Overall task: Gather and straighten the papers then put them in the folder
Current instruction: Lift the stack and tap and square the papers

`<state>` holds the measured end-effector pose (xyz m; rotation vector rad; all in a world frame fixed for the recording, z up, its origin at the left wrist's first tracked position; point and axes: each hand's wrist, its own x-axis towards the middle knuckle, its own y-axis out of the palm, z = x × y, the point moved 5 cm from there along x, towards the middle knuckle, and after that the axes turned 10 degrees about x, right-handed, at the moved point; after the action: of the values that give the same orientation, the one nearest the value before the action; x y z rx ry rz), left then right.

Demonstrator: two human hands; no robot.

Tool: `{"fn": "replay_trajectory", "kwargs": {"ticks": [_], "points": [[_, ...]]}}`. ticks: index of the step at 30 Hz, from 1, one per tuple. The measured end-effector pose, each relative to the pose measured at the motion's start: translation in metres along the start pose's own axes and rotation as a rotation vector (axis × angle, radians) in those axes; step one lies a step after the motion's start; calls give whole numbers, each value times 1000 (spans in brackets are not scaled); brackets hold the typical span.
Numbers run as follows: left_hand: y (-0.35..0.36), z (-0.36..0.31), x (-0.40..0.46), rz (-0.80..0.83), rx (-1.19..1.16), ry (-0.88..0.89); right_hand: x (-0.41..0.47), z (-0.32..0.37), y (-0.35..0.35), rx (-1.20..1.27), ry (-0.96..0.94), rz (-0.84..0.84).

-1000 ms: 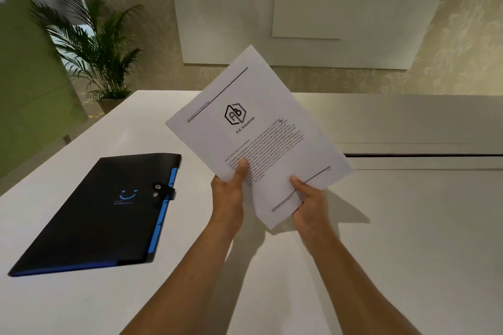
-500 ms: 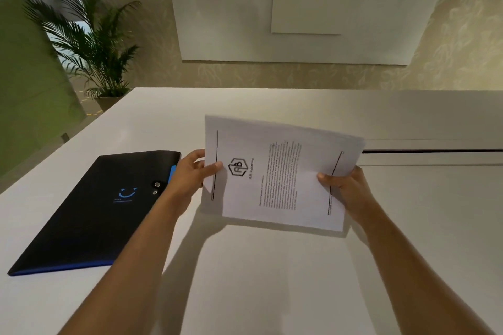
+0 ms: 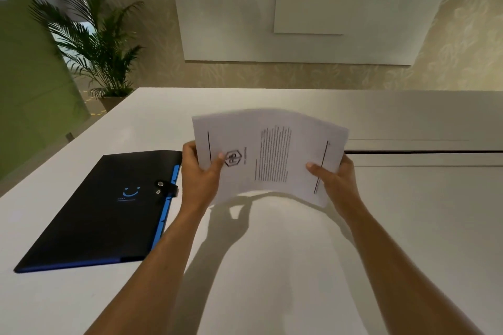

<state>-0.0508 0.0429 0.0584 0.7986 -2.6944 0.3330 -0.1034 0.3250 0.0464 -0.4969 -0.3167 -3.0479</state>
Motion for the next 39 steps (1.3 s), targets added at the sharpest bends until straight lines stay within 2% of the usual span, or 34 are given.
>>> {"fn": "replay_trajectory", "kwargs": {"ticks": [4,10,21,34,39], "points": [[-1,22,-13,48,-2,-128,-7,-23,-9,100,79,-20],[-1,21,-6,62,28,-150,-3,-14,-8,88,96,-11],[1,20,-12,43,33,-119,-2,-19,-5,92,156,-102],[4,21,-12,89,105,-38,-7,-14,4,-224,72,-52],[-4,13,0,89,81,-42,-6,-7,-2,-141,64,-109]]}}
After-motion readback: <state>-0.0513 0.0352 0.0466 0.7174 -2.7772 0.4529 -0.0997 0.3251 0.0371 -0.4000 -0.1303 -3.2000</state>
